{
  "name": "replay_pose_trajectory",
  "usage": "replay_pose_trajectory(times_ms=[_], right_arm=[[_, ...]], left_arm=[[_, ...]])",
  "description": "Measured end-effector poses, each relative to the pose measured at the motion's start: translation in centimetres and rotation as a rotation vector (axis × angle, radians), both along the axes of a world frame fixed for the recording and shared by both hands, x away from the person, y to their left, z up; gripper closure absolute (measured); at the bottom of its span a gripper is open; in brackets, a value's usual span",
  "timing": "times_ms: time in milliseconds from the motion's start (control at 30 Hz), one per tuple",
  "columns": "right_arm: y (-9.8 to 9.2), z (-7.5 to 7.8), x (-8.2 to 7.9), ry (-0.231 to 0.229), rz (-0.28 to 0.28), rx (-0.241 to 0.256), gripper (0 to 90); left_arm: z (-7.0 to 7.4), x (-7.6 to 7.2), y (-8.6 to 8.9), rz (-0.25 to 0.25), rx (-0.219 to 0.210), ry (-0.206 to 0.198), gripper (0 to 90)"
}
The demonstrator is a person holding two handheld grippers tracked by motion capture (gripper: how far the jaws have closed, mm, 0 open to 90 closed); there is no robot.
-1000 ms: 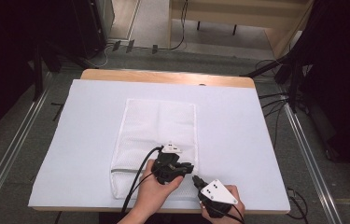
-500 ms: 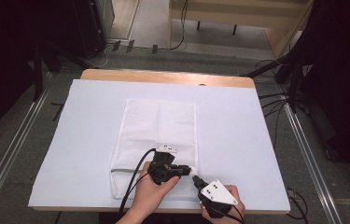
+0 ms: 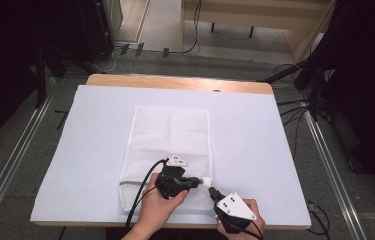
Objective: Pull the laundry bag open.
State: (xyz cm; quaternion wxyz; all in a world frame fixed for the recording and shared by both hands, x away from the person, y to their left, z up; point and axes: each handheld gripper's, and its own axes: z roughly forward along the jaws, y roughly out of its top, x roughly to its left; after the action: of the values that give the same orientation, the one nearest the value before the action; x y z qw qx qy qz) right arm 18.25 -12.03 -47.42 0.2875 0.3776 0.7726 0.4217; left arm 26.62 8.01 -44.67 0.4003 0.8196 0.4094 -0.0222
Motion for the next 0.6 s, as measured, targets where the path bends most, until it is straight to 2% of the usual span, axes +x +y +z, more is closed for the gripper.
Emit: replay_pose_trajectory(times_ms=[133,267,367,467,500,600], right_arm=[[0.0,0.1,0.0,-0.002,0.007,0.003,90.0],[0.2,0.1,-0.2,-0.005,0.011,-0.011,90.0],[0.2,0.3,-0.3,-0.017,0.005,-0.019,90.0],[-0.1,0.4,-0.2,-0.021,-0.005,-0.012,90.0],[-0.3,0.5,-0.2,-0.017,-0.011,-0.005,90.0],[-0.5,0.6,-0.2,-0.017,-0.015,-0.001,90.0]], left_arm=[[-0.2,0.0,0.9,0.003,-0.007,0.015,87.4],[-0.3,0.0,1.6,0.01,0.007,0.007,87.4],[-0.3,0.0,2.3,0.034,0.017,-0.007,87.4],[-0.3,0.0,3.6,0.06,0.012,-0.01,87.4],[-0.2,0.0,4.6,0.076,0.003,-0.002,87.4],[-0.1,-0.1,5.7,0.09,0.002,-0.003,87.4]])
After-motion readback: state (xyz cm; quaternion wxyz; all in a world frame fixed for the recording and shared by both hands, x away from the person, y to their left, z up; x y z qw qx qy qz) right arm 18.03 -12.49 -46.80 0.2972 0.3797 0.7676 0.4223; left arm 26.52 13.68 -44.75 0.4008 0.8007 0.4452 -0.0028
